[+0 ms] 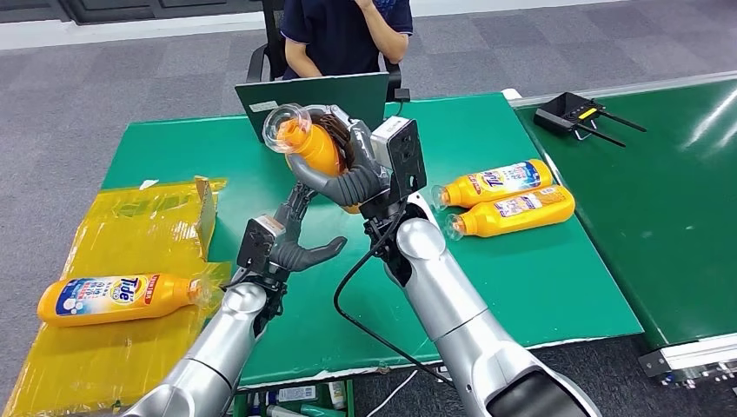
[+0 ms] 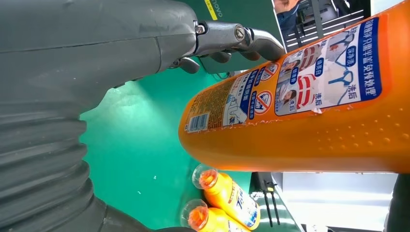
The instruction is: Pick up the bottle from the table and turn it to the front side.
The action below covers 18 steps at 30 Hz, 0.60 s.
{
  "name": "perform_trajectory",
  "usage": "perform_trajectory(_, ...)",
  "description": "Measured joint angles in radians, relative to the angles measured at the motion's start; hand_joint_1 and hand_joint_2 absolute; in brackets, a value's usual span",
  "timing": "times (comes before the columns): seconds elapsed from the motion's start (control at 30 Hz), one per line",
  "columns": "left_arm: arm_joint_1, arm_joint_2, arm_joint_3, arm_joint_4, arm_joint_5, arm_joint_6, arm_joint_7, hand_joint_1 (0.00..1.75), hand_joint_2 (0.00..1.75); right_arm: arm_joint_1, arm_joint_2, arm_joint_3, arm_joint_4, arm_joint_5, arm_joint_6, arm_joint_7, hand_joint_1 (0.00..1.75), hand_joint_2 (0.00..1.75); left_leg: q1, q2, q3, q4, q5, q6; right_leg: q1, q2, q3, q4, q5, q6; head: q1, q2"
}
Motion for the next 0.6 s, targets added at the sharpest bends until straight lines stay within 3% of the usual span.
perform_trajectory(0.6,-0.011,-0.004,0.0,0.018,0.004,-0.011,0.0,0.0,1.75,0.002,0.0,0.005,0.0,-0.012,-0.008,-0.001,1.75,1.75,0.0,0.0,0.0,0.0,0.0,0.0,0.0,0.0,0.0,0.0,0.0,0.0,0.0,0.0)
